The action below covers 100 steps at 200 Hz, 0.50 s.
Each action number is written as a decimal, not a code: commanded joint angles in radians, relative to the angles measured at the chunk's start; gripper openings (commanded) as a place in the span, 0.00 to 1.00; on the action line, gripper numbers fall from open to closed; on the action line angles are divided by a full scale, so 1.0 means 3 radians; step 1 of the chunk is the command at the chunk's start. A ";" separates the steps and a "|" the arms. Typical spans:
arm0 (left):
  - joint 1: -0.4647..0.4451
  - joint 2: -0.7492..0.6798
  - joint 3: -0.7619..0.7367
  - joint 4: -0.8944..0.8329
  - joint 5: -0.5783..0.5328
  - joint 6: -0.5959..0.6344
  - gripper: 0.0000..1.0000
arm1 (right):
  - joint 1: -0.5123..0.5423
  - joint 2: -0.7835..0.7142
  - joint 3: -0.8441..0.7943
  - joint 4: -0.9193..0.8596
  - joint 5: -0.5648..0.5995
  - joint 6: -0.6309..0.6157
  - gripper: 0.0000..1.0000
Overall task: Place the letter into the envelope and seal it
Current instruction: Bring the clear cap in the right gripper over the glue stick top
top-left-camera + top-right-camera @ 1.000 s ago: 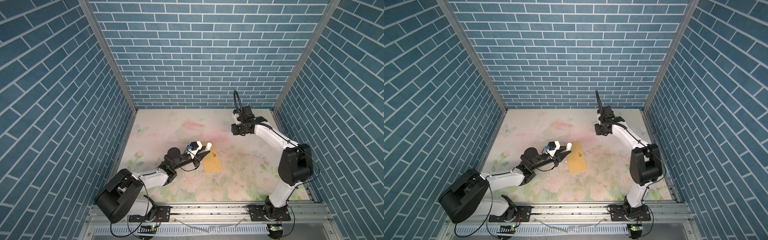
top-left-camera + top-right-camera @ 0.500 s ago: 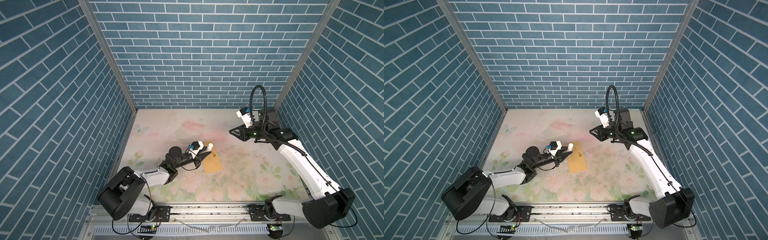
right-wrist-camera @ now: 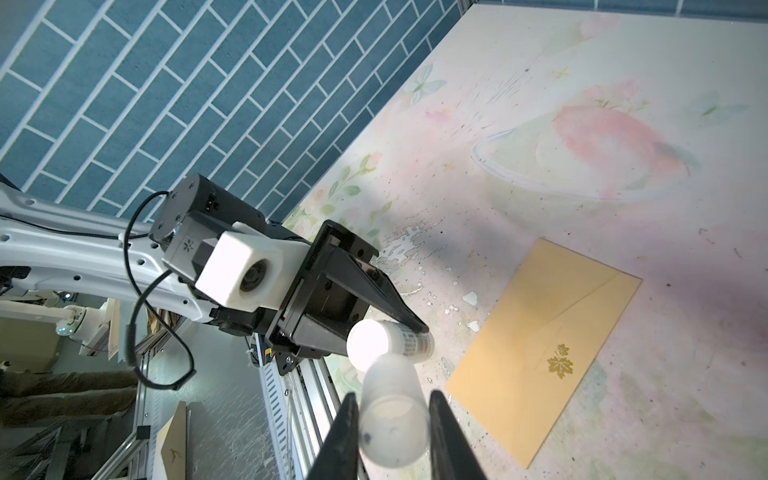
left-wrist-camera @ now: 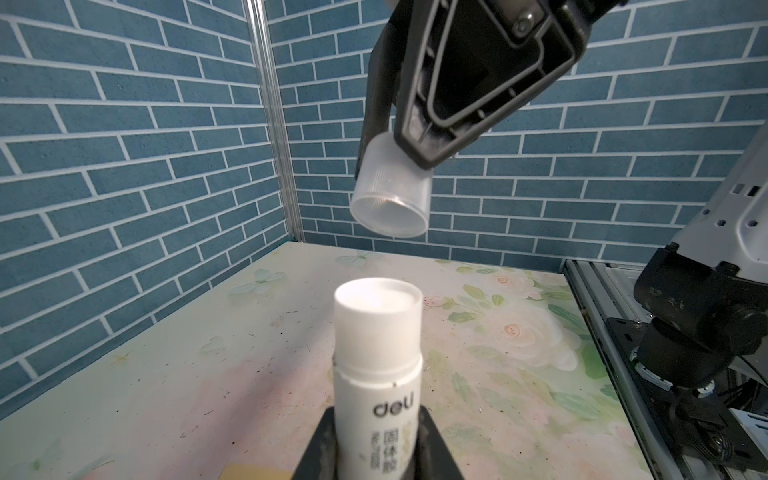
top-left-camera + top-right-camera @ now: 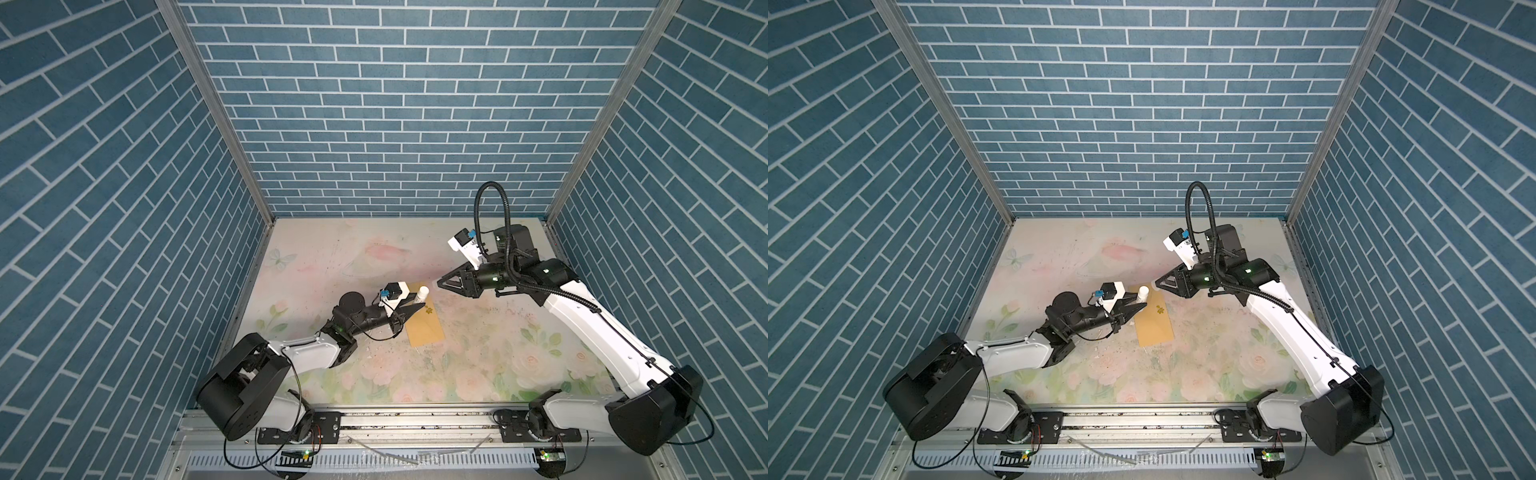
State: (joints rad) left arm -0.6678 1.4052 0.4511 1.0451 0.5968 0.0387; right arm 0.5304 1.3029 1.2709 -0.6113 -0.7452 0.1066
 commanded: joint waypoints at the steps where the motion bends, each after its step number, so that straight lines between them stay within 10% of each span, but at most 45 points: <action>1: -0.0019 0.0015 0.0066 -0.0017 0.0046 0.0017 0.00 | 0.0051 0.0048 0.0015 -0.0041 -0.0062 -0.0079 0.11; 100: -0.0019 0.0013 0.0045 0.0004 0.0046 0.0014 0.00 | 0.0175 0.0182 0.0078 0.0058 -0.0076 -0.0043 0.11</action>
State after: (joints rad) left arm -0.6682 1.4052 0.4511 1.0443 0.5968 0.0387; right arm 0.5697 1.3460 1.2713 -0.6079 -0.7460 0.1070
